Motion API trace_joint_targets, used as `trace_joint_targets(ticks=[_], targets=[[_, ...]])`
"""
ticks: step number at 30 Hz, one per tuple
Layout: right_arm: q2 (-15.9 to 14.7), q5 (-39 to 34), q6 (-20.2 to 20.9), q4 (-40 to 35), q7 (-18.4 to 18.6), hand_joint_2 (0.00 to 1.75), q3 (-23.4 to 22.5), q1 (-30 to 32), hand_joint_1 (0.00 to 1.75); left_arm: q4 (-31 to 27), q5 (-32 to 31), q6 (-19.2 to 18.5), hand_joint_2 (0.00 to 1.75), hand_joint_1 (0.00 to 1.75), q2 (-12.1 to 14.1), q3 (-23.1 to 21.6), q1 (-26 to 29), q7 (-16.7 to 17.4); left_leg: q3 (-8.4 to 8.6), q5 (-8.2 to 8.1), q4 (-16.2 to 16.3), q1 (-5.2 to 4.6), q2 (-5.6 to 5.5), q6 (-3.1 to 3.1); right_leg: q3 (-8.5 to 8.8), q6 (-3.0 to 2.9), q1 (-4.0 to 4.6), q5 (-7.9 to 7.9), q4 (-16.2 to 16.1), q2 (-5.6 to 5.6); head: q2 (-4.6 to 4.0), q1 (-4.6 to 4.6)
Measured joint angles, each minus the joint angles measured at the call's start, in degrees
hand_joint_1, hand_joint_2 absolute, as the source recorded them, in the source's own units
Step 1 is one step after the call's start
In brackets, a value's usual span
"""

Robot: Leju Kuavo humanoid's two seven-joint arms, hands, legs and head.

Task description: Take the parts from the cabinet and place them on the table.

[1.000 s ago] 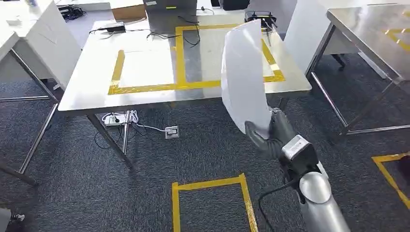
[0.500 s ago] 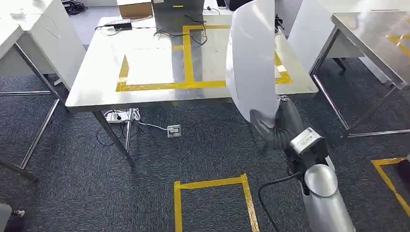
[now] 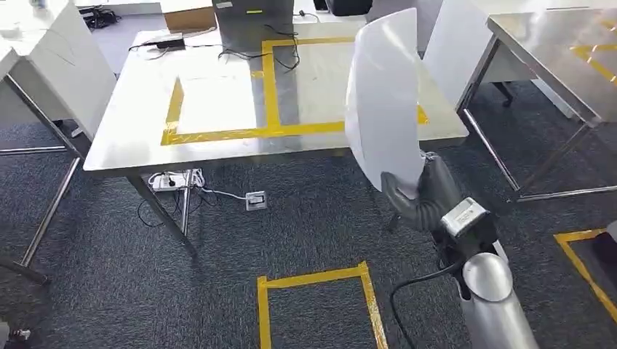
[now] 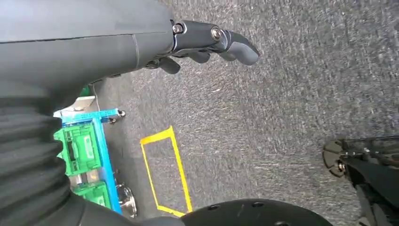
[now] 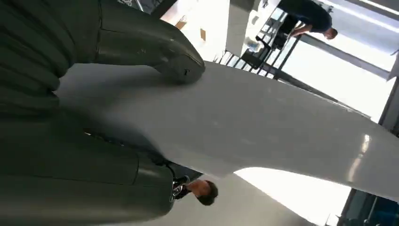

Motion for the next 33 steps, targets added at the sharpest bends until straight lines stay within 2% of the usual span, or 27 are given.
trace_joint_targets(ticks=[2, 3, 4, 5, 6, 7, 8, 9, 10, 11, 13, 15, 18, 19, 20, 21, 23, 24, 25, 26, 28, 29, 30, 31, 32, 33], targets=[[-0.05, 0.04, 0.00, 0.00, -0.22, 1.75, -0.11, 0.70, 1.75, 0.04, 0.00, 0.02, 1.75, 0.00, 0.00, -0.02, 0.01, 0.13, 0.28, -0.21, -0.44, 0.08, 0.16, -0.68, -0.03, -0.75, 0.31, -0.48, 0.14, 0.23, 0.00, 0.00], [-0.05, 0.04, 0.00, -0.07, -0.26, 1.75, -0.18, 0.86, 1.75, 0.04, 0.02, 0.07, 1.75, 0.00, 0.00, -0.04, -0.07, 0.17, 0.77, -0.50, -0.53, 0.08, 0.35, -1.15, 0.25, -1.22, 0.09, -0.49, -0.12, 0.48, 0.00, 0.02], [-0.05, 0.07, 0.00, -0.24, -0.26, 1.75, -0.24, 1.09, 1.75, 0.07, 0.02, 0.18, 1.75, 0.00, 0.04, -0.04, -0.08, 0.22, 0.53, -0.80, 0.14, 0.36, -0.03, -1.49, 0.90, -1.69, -0.23, -0.48, -0.47, 0.50, 0.00, -0.02], [-0.05, 0.02, 0.00, -0.33, -0.39, 1.75, -0.26, 1.05, 1.75, 0.09, 0.04, 0.17, 1.75, 0.00, 0.04, -0.07, -0.08, 0.22, -0.39, -1.87, 2.48, 0.29, -0.44, -1.66, 1.30, -2.19, -0.24, -0.79, -0.48, 0.54, 0.00, -0.20], [-0.05, 0.04, 0.00, -0.33, -0.39, 1.75, -0.26, 1.08, 1.75, 0.09, 0.11, 0.18, 1.75, 0.00, 0.04, -0.07, -0.09, 0.22, -2.63, -3.83, 6.79, 0.30, -0.63, -1.85, 1.62, -2.58, -0.18, -1.07, -0.48, 0.54, 0.00, -0.22], [-0.05, 0.07, 0.02, -0.33, -0.39, 1.75, -0.26, 1.23, 1.75, 0.13, 0.15, 0.17, 1.75, 0.00, 0.04, -0.07, -0.05, 0.22, -5.68, -5.90, 12.12, 0.30, -0.70, -1.98, 1.94, -2.89, -0.06, -1.45, -0.47, 0.57, 0.00, -0.20], [-0.05, 0.09, 0.11, -0.33, -0.39, 1.75, -0.26, 1.31, 1.75, 0.15, 0.20, 0.18, 1.75, 0.00, 0.04, -0.07, -0.02, 0.24, -8.22, -6.96, 16.18, 0.29, -0.75, -2.06, 2.23, -2.96, 0.04, -1.77, -0.45, 0.70, 0.00, -0.22], [-0.02, 0.09, 0.13, -0.33, -0.37, 1.75, -0.26, 1.39, 1.75, 0.17, 0.22, 0.18, 1.75, 0.00, 0.04, -0.09, 0.06, 0.24, -9.90, -6.61, 18.16, 0.30, -0.76, -2.02, 2.63, -2.97, 0.11, -2.10, -0.45, 0.90, 0.00, -0.22], [-0.02, 0.13, 0.13, -0.33, -0.37, 1.75, -0.26, 1.43, 1.75, 0.17, 0.22, 0.18, 1.75, 0.00, 0.04, -0.11, 0.11, 0.24, -10.03, -4.82, 17.22, 0.29, -0.77, -1.96, 3.15, -2.88, 0.12, -2.46, -0.44, 1.09, 0.00, -0.22], [-0.02, 0.33, 0.09, -0.33, -0.30, 1.75, -0.26, 1.46, 1.75, 0.20, 0.20, 0.18, 1.75, 0.00, 0.04, -0.17, 0.10, 0.24, -9.05, -2.00, 14.02, 0.30, -0.77, -1.81, 3.74, -2.75, 0.12, -2.86, -0.43, 1.30, 0.00, -0.22], [-0.02, 0.63, -0.07, -0.37, -0.22, 1.75, -0.26, 1.60, 1.75, 0.22, -0.11, 0.11, 1.75, 0.00, 0.15, -0.50, 0.11, 0.24, -4.83, 4.58, 3.18, 0.30, -0.83, -1.47, 5.27, -2.39, 0.10, -4.01, -0.38, 1.45, 0.00, -0.22], [-0.02, 0.90, -0.22, -0.68, -0.09, 1.75, -0.28, 1.95, 1.75, 0.28, -0.53, -0.11, 1.75, 0.00, 0.13, -0.72, -0.05, 0.31, -3.16, 2.95, 0.44, 0.24, -1.16, -0.84, 5.05, -1.62, 0.46, -4.92, 0.01, 1.70, 0.00, -0.33], [-0.02, 1.20, -0.24, -1.47, -0.06, 1.75, -0.41, 3.06, 1.75, 0.28, -0.68, -0.37, 1.75, 0.00, 0.13, -1.46, -0.10, 0.31, -2.93, 2.54, 0.49, 0.15, -1.19, 0.24, 5.88, -0.93, 0.44, -4.73, -0.18, 1.70, 0.00, -0.26], [-0.02, 1.40, -0.22, -1.53, -0.04, 1.75, -0.42, 3.29, 1.75, 0.26, -0.68, -0.37, 1.75, 0.00, 0.13, -1.51, -0.03, 0.28, -2.30, 2.38, 0.16, 0.41, -1.18, 0.59, 5.50, -0.67, 0.36, -5.08, 0.57, 1.47, 0.00, -0.22], [0.00, 1.42, -0.22, -1.64, -0.15, 1.75, -0.42, 3.36, 1.75, 0.28, -0.68, -0.37, 1.75, 0.00, 0.13, -1.53, -0.04, 0.28, -1.88, 2.15, 0.11, 0.43, -1.12, 0.93, 4.62, -0.37, 0.33, -5.68, 2.69, 1.21, 0.00, -0.24], [0.00, 1.44, -0.24, -1.73, -0.13, 1.75, -0.44, 3.33, 1.75, 0.28, -0.68, -0.37, 1.75, 0.00, 0.13, -1.55, -0.10, 0.24, -1.72, 1.89, 0.11, 0.43, -1.07, 1.26, 2.24, -0.05, 0.26, -6.97, 6.59, 1.05, 0.00, -0.11], [0.04, 1.66, -0.20, -1.73, 0.02, 1.75, -0.46, 3.76, 1.75, 0.28, -0.68, -0.37, 1.75, 0.00, 0.13, -1.60, -0.10, 0.22, -1.42, 1.33, 0.12, 0.40, -1.07, 1.38, -3.43, 0.30, 0.19, -10.11, 14.87, 0.98, 0.00, -0.11], [0.04, 1.73, -0.15, -1.68, 0.13, 1.75, -0.46, 3.94, 1.75, 0.31, -0.68, -0.35, 1.75, 0.00, 0.15, -1.62, -0.07, 0.22, -1.14, 0.98, 0.13, 0.39, -1.07, 1.37, -5.71, 0.34, 0.19, -10.55, 17.50, 0.96, 0.00, -0.07], [0.02, 1.84, -0.11, -1.60, 0.31, 1.75, -0.46, 3.93, 1.75, 0.31, -0.70, -0.35, 1.75, 0.00, 0.15, -1.68, -0.05, 0.22, -0.61, 0.60, 0.13, 0.39, -1.08, 1.30, -6.58, 0.27, 0.19, -9.10, 17.16, 0.93, 0.00, -0.09], [0.02, 1.84, 0.00, -1.49, 0.37, 1.75, -0.44, 3.88, 1.75, 0.31, -0.70, -0.35, 1.75, 0.00, 0.17, -1.86, -0.04, 0.26, 0.02, 0.17, 0.13, 0.39, -1.09, 1.25, -5.95, 0.12, 0.20, -6.36, 14.14, 0.91, 0.00, -0.09], [-0.05, 1.84, 0.13, -1.09, 0.39, 1.75, -0.35, 3.61, 1.75, 0.31, -0.70, -0.37, 1.75, 0.00, 0.20, -1.97, -0.06, 0.26, 1.37, -0.73, 0.11, 0.39, -1.08, 1.02, -2.36, -0.49, 0.24, 0.60, 3.97, 0.72, 0.00, -0.09], [-0.07, 1.81, 0.13, -0.81, 0.35, 1.75, -0.33, 3.42, 1.75, 0.33, -0.70, -0.41, 1.75, 0.00, 0.20, -2.01, -0.03, 0.24, 1.13, -1.09, 0.03, 0.40, -1.06, 0.85, -1.46, -0.94, 0.44, 1.58, 1.04, 0.27, 0.00, -0.11], [-0.07, 1.77, 0.15, -0.48, 0.44, 1.75, -0.28, 3.12, 1.75, 0.31, -0.70, -0.48, 1.75, 0.00, 0.24, -2.07, -0.16, 0.22, 1.62, -1.24, 0.15, 0.24, -1.15, 0.41, -1.72, -1.15, 0.99, -1.90, 0.60, -0.04, 0.00, -0.20], [-0.07, 1.79, 0.31, -0.33, 0.44, 1.75, -0.26, 3.08, 1.75, 0.33, -0.70, -0.52, 1.75, 0.00, 0.28, -2.16, -0.23, 0.22, 1.31, -1.49, -0.04, 0.24, -1.05, 0.00, -1.34, -1.42, 1.00, -1.37, 0.69, 0.07, 0.00, -0.02], [-0.09, 1.62, 0.43, -0.22, 0.44, 1.75, -0.26, 3.04, 1.75, 0.33, -0.70, -0.55, 1.75, 0.00, 0.28, -2.32, -0.18, 0.30, 2.13, -1.42, 0.41, 0.15, -0.97, -0.39, -1.28, -1.67, 0.93, -0.05, 0.20, 0.13, 0.00, 0.00], [-0.09, 1.33, 0.94, 0.11, 0.57, 1.75, -0.24, 2.61, 1.75, 0.33, -0.70, -0.61, 1.75, 0.00, 0.28, -2.40, -0.11, 0.39, 2.28, -1.38, 0.47, 0.10, -0.92, -0.72, -0.77, -1.97, 0.82, -0.14, 0.26, 0.31, 0.00, -0.09]])
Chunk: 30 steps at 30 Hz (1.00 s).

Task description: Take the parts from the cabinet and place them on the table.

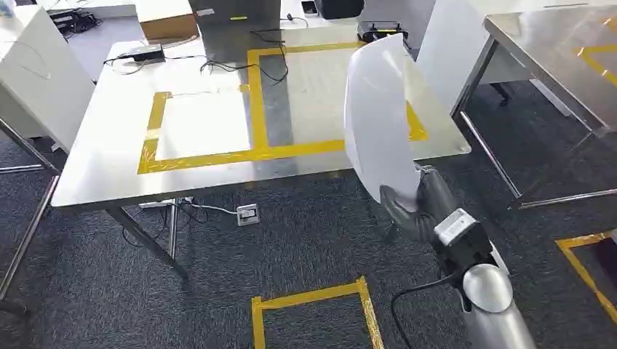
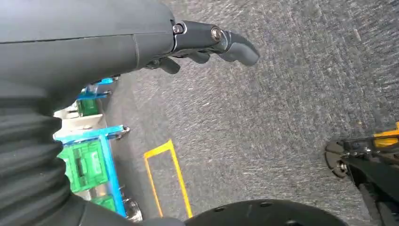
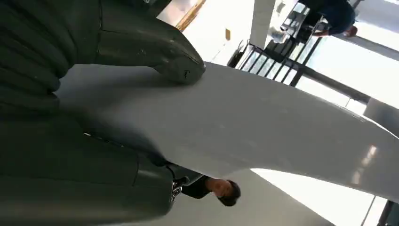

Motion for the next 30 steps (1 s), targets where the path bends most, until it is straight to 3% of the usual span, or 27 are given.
trace_joint_targets(ticks=[2, 3, 5, 6, 7, 8, 10, 11, 12, 13, 14, 16, 17, 19, 21, 22, 23, 25, 26, 27, 28, 30], targets=[[-0.02, -0.45, 0.76, 1.15, 0.54, 1.75, 0.59, -1.72, 1.75, -0.02, 0.02, -0.17, 1.75, 0.00, 0.26, -0.11, -0.18, 0.44, -0.98, -0.42, 2.94, 0.13, -0.06, -0.44, 1.67, -0.93, -0.36, -0.51, -0.53, 0.16, 0.00, -0.04], [-0.02, -0.72, 1.26, 2.12, 1.22, 1.75, 1.12, -3.35, 1.75, -0.02, 0.07, -0.28, 1.75, 0.00, 0.28, -0.22, -0.31, 0.50, -2.94, -1.71, 6.16, 0.10, -0.10, -0.62, 2.04, -1.44, -0.39, -0.85, -0.54, 0.27, 0.00, -0.13], [-0.02, -1.03, 1.99, 4.73, 2.52, 1.75, 2.43, -6.64, 1.75, 0.00, 0.07, -0.44, 1.75, 0.00, 0.59, -0.57, -0.52, 0.50, -8.15, -5.21, 13.79, 0.23, -0.11, -1.01, 2.59, -1.70, -0.34, -1.48, -0.54, 0.51, 0.00, -0.11], [-0.02, -1.29, 2.32, 6.48, 3.32, 1.75, 3.35, -8.09, 1.75, 0.00, 0.07, -0.46, 1.75, 0.00, 0.59, -0.65, -0.52, 0.52, -10.38, -6.09, 16.54, 0.21, -0.12, -1.13, 2.89, -1.68, -0.34, -1.78, -0.51, 0.66, 0.00, -0.13], [-0.04, -1.29, 2.53, 8.27, 4.08, 1.75, 4.32, -9.69, 1.75, 0.00, 0.07, -0.48, 1.75, 0.00, 0.68, -0.83, -0.52, 0.52, -11.69, -5.31, 17.15, 0.23, -0.11, -1.23, 3.31, -1.60, -0.36, -2.13, -0.46, 0.78, 0.00, -0.13], [-0.02, -1.31, 2.60, 9.89, 4.50, 1.75, 5.18, -11.64, 1.75, 0.00, -0.02, -0.52, 1.75, 0.00, 0.77, -0.98, -0.45, 0.55, -11.60, -2.78, 14.92, 0.25, -0.10, -1.26, 3.83, -1.49, -0.41, -2.58, -0.40, 0.89, 0.00, -0.13], [-0.02, -1.53, 2.32, 13.60, 5.50, 1.75, 7.16, -15.52, 1.75, 0.00, -0.30, -0.59, 1.75, 0.00, 1.05, -1.42, -0.50, 0.57, -8.83, 4.19, 5.68, 0.29, -0.07, -1.33, 5.03, -1.13, -0.56, -3.56, -0.15, 1.03, 0.00, -0.13], [-0.02, -1.57, 2.09, 14.58, 5.70, 1.75, 7.74, -17.20, 1.75, -0.02, -0.48, -0.61, 1.75, 0.00, 1.05, -1.64, -0.43, 0.59, -7.83, 6.80, 1.34, 0.29, 0.05, -1.23, 5.29, -0.77, -0.56, -4.16, -0.09, 0.99, 0.00, -0.13], [-0.02, -1.77, 1.81, 16.49, 6.10, 1.75, 8.79, -18.86, 1.75, 0.00, -0.55, -0.72, 1.75, 0.00, 1.05, -2.01, -0.49, 0.61, -7.99, 5.71, 1.05, 0.01, -0.01, -0.97, 5.54, -0.47, -0.36, -4.37, 0.00, 0.94, 0.00, -0.28], [-0.02, -1.77, 1.72, 17.86, 6.58, 1.75, 9.60, -20.32, 1.75, -0.02, -0.70, -0.72, 1.75, 0.00, 1.05, -2.14, -0.83, 0.57, -7.30, 4.80, 0.49, -0.07, -0.03, 0.01, 4.89, -0.16, -0.31, -4.27, -0.11, 0.96, 0.00, -0.31], [-0.02, -1.77, 1.70, 19.30, 7.00, 1.75, 10.45, -21.63, 1.75, -0.02, -0.70, -0.81, 1.75, 0.00, 1.07, -2.34, -0.83, 0.70, -7.65, 5.69, 0.14, -0.15, -0.17, 0.34, 4.92, 0.17, -0.34, -4.38, -0.32, 0.90, 0.00, -0.15], [0.02, -1.84, 1.46, 22.52, 7.52, 1.75, 12.24, -24.73, 1.75, -0.04, -0.98, -1.14, 1.75, 0.00, 1.03, -2.58, -0.77, 1.05, -6.82, 5.37, -0.10, 0.15, -0.31, 1.12, 5.47, 0.62, -0.25, -4.26, -0.15, 0.95, 0.00, -0.26], [0.04, -1.68, 1.26, 23.92, 7.80, 1.75, 12.83, -26.19, 1.75, -0.11, -1.01, -1.14, 1.75, 0.00, 1.03, -2.78, -0.78, 1.18, -6.39, 5.23, -0.45, 0.26, -0.33, 1.36, 4.52, 0.89, -0.37, -4.04, 1.37, 0.67, 0.00, -0.13], [0.41, -1.11, 0.18, 28.63, 8.67, 1.75, 14.68, -30.82, 1.75, -0.09, -1.03, -1.14, 1.75, 0.00, 1.07, -3.32, -1.22, 1.62, -5.80, 4.70, -0.52, 0.31, -0.33, 1.89, -0.28, 1.46, -0.52, -4.80, 9.03, 0.50, 0.00, 0.04], [1.12, -0.57, -0.79, 33.31, 9.83, 1.75, 16.12, -34.17, 1.75, -0.09, -1.05, -1.16, 1.75, 0.00, 1.11, -3.45, -1.52, 1.79, -5.09, 3.92, -0.52, 0.30, -0.36, 2.02, -5.65, 1.85, -0.58, -8.17, 16.32, 0.50, 0.00, 0.07], [1.58, -0.26, -1.16, 36.03, 10.21, 1.75, 16.88, -35.90, 1.75, -0.09, -1.07, -1.20, 1.75, 0.00, 1.11, -3.58, -1.61, 1.95, -4.54, 3.45, -0.51, 0.30, -0.39, 1.98, -7.38, 1.81, -0.61, -8.60, 17.75, 0.49, 0.00, 0.04], [2.14, -0.06, -1.64, 38.68, 10.69, 1.75, 17.60, -37.69, 1.75, -0.11, -1.05, -1.22, 1.75, 0.00, 1.09, -3.85, -1.73, 2.03, -3.85, 2.98, -0.51, 0.30, -0.45, 1.88, -7.81, 1.61, -0.62, -7.29, 16.60, 0.47, 0.00, 0.07], [3.35, 0.61, -2.47, 43.90, 11.87, 1.75, 18.82, -41.77, 1.75, -0.17, -1.07, -1.55, 1.75, 0.00, 1.09, -4.26, -1.97, 2.38, -2.30, 1.96, -0.51, 0.29, -0.49, 1.59, -5.80, 1.11, -0.54, -1.31, 8.70, 0.47, 0.00, 0.04], [3.78, 0.92, -2.80, 46.26, 12.22, 1.75, 19.26, -43.73, 1.75, -0.22, -1.07, -1.66, 1.75, 0.00, 1.09, -4.46, -2.11, 2.51, -1.66, 1.43, -0.53, 0.29, -0.50, 1.44, -4.18, 0.67, -0.42, 2.79, 3.48, 0.45, 0.00, 0.07], [4.37, 1.42, -3.45, 48.96, 12.63, 1.75, 19.73, -45.58, 1.75, -0.22, -1.05, -1.75, 1.75, 0.00, 1.01, -4.74, -2.26, 2.73, -1.29, 1.05, -0.46, 0.25, -0.53, 1.23, -3.91, 0.29, -0.21, 4.52, 0.45, 0.38, -0.02, 0.02], [4.82, 2.16, -4.11, 51.78, 13.15, 1.75, 20.17, -47.48, 1.75, -0.24, -1.05, -1.83, 1.75, 0.00, 1.05, -4.83, -2.54, 2.75, -1.43, 0.76, -0.39, 0.13, -0.78, 0.78, -3.63, 0.19, 0.11, 2.12, -0.23, 0.33, 0.00, 0.15], [5.76, 3.47, -5.13, 55.92, 13.98, 1.75, 20.76, -49.55, 1.75, -0.24, -1.03, -2.18, 1.75, 0.00, 1.09, -4.94, -2.98, 2.91, -0.85, 0.48, -0.29, 0.21, -0.78, -0.03, -2.90, -0.25, 0.20, 2.76, -0.44, 0.45, 0.00, 0.13]])
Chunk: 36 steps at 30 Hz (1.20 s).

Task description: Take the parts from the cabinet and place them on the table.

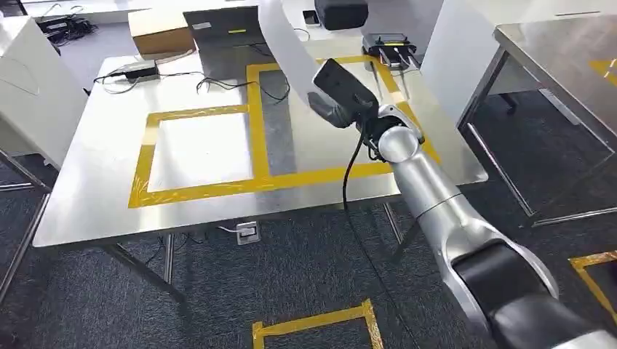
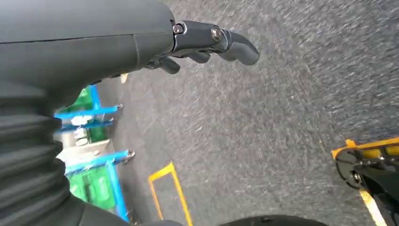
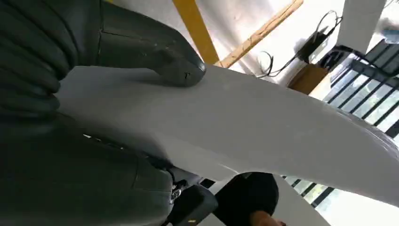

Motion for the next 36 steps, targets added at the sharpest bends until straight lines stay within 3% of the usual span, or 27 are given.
trace_joint_targets(ticks=[2, 3, 4, 6, 7, 8, 9, 10, 12, 15, 17, 18, 19, 21, 22, 23, 24, 25, 27, 28, 29, 30, 31, 32, 33, 34, 36], targets=[[1.21, 0.97, -0.60, 3.89, 1.17, 1.75, 0.71, -3.19, 1.75, -0.02, 0.07, -0.04, 1.75, 0.00, 0.31, -0.24, -0.17, 0.04, -0.14, -0.44, 0.26, -0.01, 0.19, -0.63, 1.27, -0.64, -0.48, -0.25, -0.24, 0.08, 0.00, 0.02], [1.96, 1.57, -1.22, 7.62, 1.86, 1.75, 1.09, -5.49, 1.75, -0.11, 0.11, -0.07, 1.75, 0.00, 0.24, -0.33, -0.41, 0.22, -0.95, -0.25, 2.62, 0.05, 0.23, -0.93, 1.83, -1.11, -0.51, -0.64, -0.26, 0.20, 0.00, -0.15], [2.61, 1.91, -1.60, 9.82, 2.15, 1.75, 1.27, -7.22, 1.75, -0.15, 0.17, -0.06, 1.75, 0.00, 0.26, -0.39, -0.70, 0.39, -3.15, -0.72, 6.06, 0.11, 0.27, -1.15, 2.25, -1.56, -0.52, -1.01, -0.25, 0.20, 0.00, -0.24], [3.13, 2.41, -2.39, 13.59, 3.09, 1.75, 1.56, -8.76, 1.75, -0.15, 0.44, -0.07, 1.75, 0.00, 0.28, -0.46, -1.02, 0.59, -8.84, -3.85, 14.15, 0.12, 0.33, -1.46, 3.33, -1.70, -0.39, -2.04, -0.25, 0.10, 0.00, -0.22], [3.59, 2.48, -2.56, 15.47, 3.57, 1.75, 1.58, -9.01, 1.75, -0.15, 0.57, -0.07, 1.75, 0.00, 0.28, -0.57, -1.06, 0.72, -10.85, -4.86, 16.23, 0.13, 0.34, -1.62, 4.00, -1.68, -0.36, -2.58, -0.25, 0.08, 0.00, -0.22], [3.86, 2.52, -2.65, 17.26, 3.79, 1.75, 1.58, -9.17, 1.75, -0.18, 0.66, -0.04, 1.75, 0.00, 0.28, -0.68, -0.95, 0.87, -11.84, -4.63, 16.03, 0.13, 0.35, -1.56, 4.78, -1.63, -0.37, -3.18, -0.22, 0.10, 0.00, -0.24], [4.12, 2.61, -2.69, 18.71, 3.83, 1.75, 1.60, -9.32, 1.75, -0.17, 0.79, -0.04, 1.75, 0.00, 0.28, -0.72, -0.87, 1.01, -11.81, -3.23, 13.85, 0.13, 0.37, -1.50, 5.57, -1.55, -0.40, -3.80, -0.20, 0.18, 0.00, -0.22], [4.20, 2.89, -2.82, 19.94, 3.81, 1.75, 1.60, -9.65, 1.75, -0.18, 1.00, -0.04, 1.75, 0.00, 0.31, -0.74, -0.87, 1.03, -11.10, -0.66, 10.20, 0.14, 0.37, -1.45, 6.33, -1.40, -0.46, -4.42, -0.11, 0.20, 0.00, -0.24], [4.47, 3.20, -3.17, 21.79, 3.81, 1.75, 1.60, -10.45, 1.75, -0.15, 1.07, -0.04, 1.75, 0.00, 0.35, -0.76, -0.84, 1.03, -9.10, 7.99, 0.96, 0.18, 0.43, -1.31, 7.31, -0.94, -0.52, -5.85, 0.08, 0.19, 0.00, -0.24], [4.62, 3.70, -3.41, 23.88, 4.38, 1.75, 1.60, -11.09, 1.75, -0.20, 1.07, -0.11, 1.75, 0.00, 0.33, -0.90, -0.99, 1.05, -8.75, 7.51, -0.04, 0.03, 0.49, 0.19, 8.04, 0.25, -0.19, -6.81, 0.57, 0.55, 0.00, -0.40], [4.53, 3.94, -3.61, 24.58, 4.66, 1.75, 1.60, -11.32, 1.75, -0.26, 1.07, -0.16, 1.75, 0.00, 0.18, -1.18, -1.02, 1.20, -7.74, 7.23, -0.19, 0.31, 0.46, 0.83, 8.10, 0.51, -0.16, -7.17, 0.91, 0.63, 0.00, -0.29], [4.33, 4.09, -3.74, 24.82, 4.75, 1.75, 1.60, -11.37, 1.75, -0.28, 1.05, -0.18, 1.75, 0.00, 0.11, -1.29, -1.04, 1.31, -7.21, 6.89, -0.34, 0.34, 0.47, 1.22, 7.24, 0.90, -0.23, -7.03, 3.08, 0.45, 0.00, -0.26], [4.33, 4.14, -3.83, 25.22, 4.81, 1.75, 1.60, -11.70, 1.75, -0.26, 1.03, -0.22, 1.75, 0.00, 0.13, -1.29, -1.15, 1.51, -6.94, 6.55, -0.34, 0.36, 0.49, 1.53, 5.10, 1.23, -0.29, -7.31, 6.56, 0.25, 0.00, -0.20], [3.92, 4.29, -4.05, 26.17, 5.29, 1.75, 1.60, -11.73, 1.75, -0.24, 0.90, -0.33, 1.75, 0.00, 0.13, -1.31, -1.34, 1.70, -6.37, 5.72, -0.34, 0.35, 0.44, 1.77, -0.63, 1.80, -0.50, -10.44, 14.73, 0.19, -0.02, -0.20], [3.68, 4.40, -4.05, 26.68, 5.56, 1.75, 1.60, -11.49, 1.75, -0.24, 0.87, -0.33, 1.75, 0.00, 0.13, -1.35, -1.32, 1.70, -5.91, 5.31, -0.32, 0.35, 0.33, 1.78, -3.12, 1.92, -0.56, -12.21, 17.47, 0.18, 0.00, -0.22], [3.39, 4.42, -4.11, 27.07, 5.64, 1.75, 1.60, -11.29, 1.75, -0.24, 0.76, -0.39, 1.75, 0.00, 0.13, -1.44, -1.29, 1.68, -5.41, 4.98, -0.29, 0.35, 0.27, 1.71, -4.29, 1.93, -0.62, -12.29, 17.67, 0.17, 0.00, -0.20], [3.20, 4.44, -4.16, 27.38, 5.64, 1.75, 1.60, -11.21, 1.75, -0.24, 0.59, -0.48, 1.75, 0.00, 0.11, -1.62, -1.29, 1.66, -4.83, 4.54, -0.29, 0.35, 0.18, 1.61, -4.40, 1.82, -0.64, -10.98, 15.76, 0.16, 0.00, -0.15], [3.00, 4.51, -4.24, 27.58, 5.64, 1.75, 1.60, -11.21, 1.75, -0.24, 0.55, -0.57, 1.75, 0.00, 0.11, -1.73, -1.28, 1.46, -4.15, 4.04, -0.27, 0.33, 0.17, 1.48, -3.55, 1.55, -0.60, -8.05, 11.78, 0.15, 0.00, -0.18], [2.50, 4.60, -4.35, 27.90, 5.62, 1.75, 1.60, -11.24, 1.75, -0.26, 0.41, -0.57, 1.75, 0.00, 0.07, -1.77, -1.42, 0.96, -3.16, 2.98, -0.37, 0.32, 0.17, 1.03, -0.49, 0.94, -0.47, 0.36, 1.52, -0.01, 0.00, -0.18], [2.26, 4.59, -4.44, 28.18, 5.56, 0.00, 1.58, -11.31, 0.00, -0.24, 0.54, -0.55, 1.75, 0.00, 0.00, -1.77, -1.68, 0.90, -2.82, 2.60, 0.09, 0.16, 0.16, 0.63, -0.68, 0.66, -0.12, 0.53, -0.17, -0.06, 0.00, -0.33], [2.08, 4.64, -4.44, 28.36, 5.60, 0.00, 1.58, -11.27, 0.00, -0.24, 0.74, -0.33, 1.75, 0.00, 0.00, -1.77, -1.91, 0.87, -3.05, 2.44, -0.30, 0.19, -0.03, 0.24, -0.43, 0.52, 0.15, -0.52, -0.08, -0.05, 0.00, -0.11], [1.97, 4.77, -4.46, 28.38, 5.60, 0.00, 1.58, -11.12, 0.00, -0.24, 1.12, -0.17, 1.75, 0.00, 0.00, -1.77, -1.93, 1.05, -2.68, 2.38, -0.54, 0.21, 0.01, -0.08, -0.15, 0.16, 0.20, 0.74, -0.34, 0.06, 0.00, -0.15], [1.93, 4.81, -4.46, 28.47, 5.51, 0.00, 1.58, -11.06, 0.00, -0.22, 1.14, -0.04, 1.75, 0.00, 0.09, -1.77, -1.84, 1.33, -3.03, 2.26, -0.11, -0.13, 0.13, 0.65, 0.11, 0.61, -0.21, 1.21, -0.56, 0.07, 0.00, -0.18], [1.82, 4.86, -4.46, 28.56, 5.56, 0.00, 1.56, -11.11, 0.00, -0.22, 1.16, 0.02, 1.75, 0.00, 0.13, -1.77, -1.83, 1.93, -2.60, 2.23, -0.33, -0.09, 0.16, 1.24, 0.10, 0.58, -0.19, 1.19, -0.52, 0.22, 0.00, -0.24], [1.76, 4.90, -4.44, 28.71, 5.53, 0.00, 1.56, -11.07, 0.00, -0.20, 1.16, 0.09, 1.75, 0.00, 0.17, -1.77, -1.85, 2.58, -2.45, 2.32, -0.63, -0.08, 0.20, 1.07, 0.08, 0.30, -0.09, 0.99, -0.51, 0.41, 0.00, -0.18], [1.73, 4.95, -4.38, 28.82, 5.53, 0.00, 1.56, -11.00, 0.00, -0.20, 1.31, 0.46, 0.00, 0.00, 0.20, -1.77, -1.92, 3.21, -2.11, 2.13, -1.06, -0.07, 0.35, 0.87, 0.10, 0.07, -0.07, 0.85, -0.51, 0.51, 0.00, -0.18], [1.58, 5.10, -4.44, 29.00, 5.45, 0.00, 1.51, -10.86, 0.00, -0.22, 1.92, 1.18, 0.00, 0.00, 0.26, -1.77, -1.93, 3.43, -1.76, 2.01, -1.60, -0.10, 0.49, 0.65, 0.14, -0.29, -0.10, 0.60, -0.51, 0.62, 0.00, -0.20]])
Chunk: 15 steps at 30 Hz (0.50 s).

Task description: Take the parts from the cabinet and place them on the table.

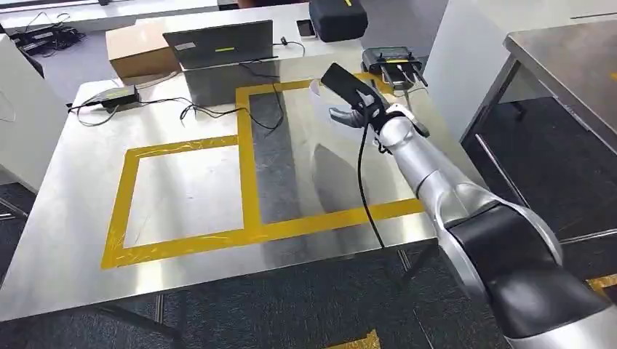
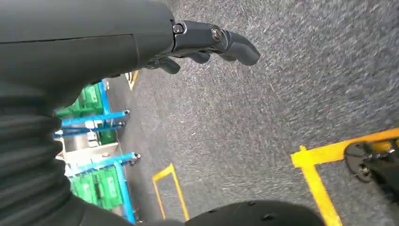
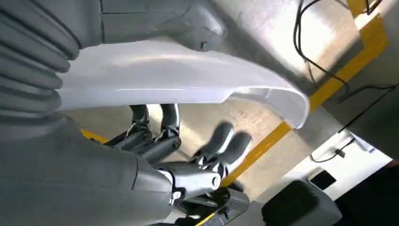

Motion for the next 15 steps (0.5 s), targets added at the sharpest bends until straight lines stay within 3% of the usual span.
trace_joint_targets(ticks=[4, 8, 9, 10, 11, 12, 13, 15], targets=[[-0.48, 0.24, 0.26, 0.28, -0.96, 0.00, -0.24, 0.02, 0.00, 0.00, -0.20, -0.83, 0.00, 0.00, 0.15, 0.00, -0.03, 0.74, 0.36, -0.05, -0.46, 0.01, 0.04, -0.23, 0.14, -0.28, 0.04, -0.19, 0.00, 0.03, 0.00, 0.00], [-0.72, 0.20, 0.50, 0.26, -2.57, 0.00, -0.57, 0.00, 0.00, 0.00, 0.20, -1.35, 0.00, 0.00, 0.15, 0.00, -0.01, 0.17, 0.42, -0.01, -0.57, 0.08, 0.06, -0.88, 0.20, -0.34, 0.07, -0.21, 0.03, 0.03, -0.02, 0.02], [-0.74, -0.30, 1.04, 0.26, -3.60, 0.00, -0.70, -0.04, 0.00, 0.00, 0.17, -1.64, 0.00, 0.00, 0.17, 0.00, 0.00, 0.50, 0.14, -0.15, -0.23, -0.05, 0.07, -0.73, 0.34, -0.09, -0.32, 0.03, -0.26, 0.00, 0.00, 0.02], [-0.74, -0.78, 1.44, 0.22, -4.56, 0.00, -0.94, -0.20, 0.00, 0.02, 0.17, -1.77, 0.00, 0.00, 0.37, 0.00, 0.08, 0.68, 0.07, 0.03, -0.51, -0.22, 0.00, -0.04, 0.58, 0.12, -0.39, 0.19, -0.40, -0.01, 0.00, 0.00], [-0.74, -1.44, 1.77, -0.36, -5.73, 0.00, -1.28, -0.24, 0.00, -0.02, 0.17, -1.82, 0.00, 0.00, 0.39, 0.00, 0.11, 0.68, 1.04, 0.95, -1.42, -0.27, 0.06, 0.50, 1.09, 0.40, -0.21, 0.74, -1.06, 0.06, 0.00, -0.05], [-0.89, -2.03, 2.07, -0.92, -6.69, 0.00, -1.74, -0.32, 0.00, -0.04, 0.17, -1.73, 0.00, 0.00, 0.15, 0.00, 0.14, 0.68, 2.19, 2.05, -3.44, 0.90, 0.45, 0.38, 0.97, 0.51, -0.18, 0.23, -1.05, -0.04, 0.00, -0.04], [-0.98, -2.60, 2.47, -1.16, -7.83, 0.00, -2.12, -0.89, 0.00, -0.02, 0.17, -1.53, 0.00, 0.00, 0.15, 0.00, 0.13, 0.68, 2.56, 2.68, -4.33, 0.76, 0.49, 0.43, 0.57, 1.05, -0.07, -0.99, 0.02, -0.10, 0.00, 0.22], [-0.98, -4.62, 3.52, -2.36, -10.69, 0.00, -2.93, -1.52, 0.00, -0.02, 0.37, -0.96, 0.00, 0.00, 0.13, 0.00, 0.24, 0.46, 2.35, 2.94, -4.35, 1.12, 0.86, 0.41, -2.62, 1.88, -0.54, -5.63, 8.24, -0.12, 0.00, 0.24]])
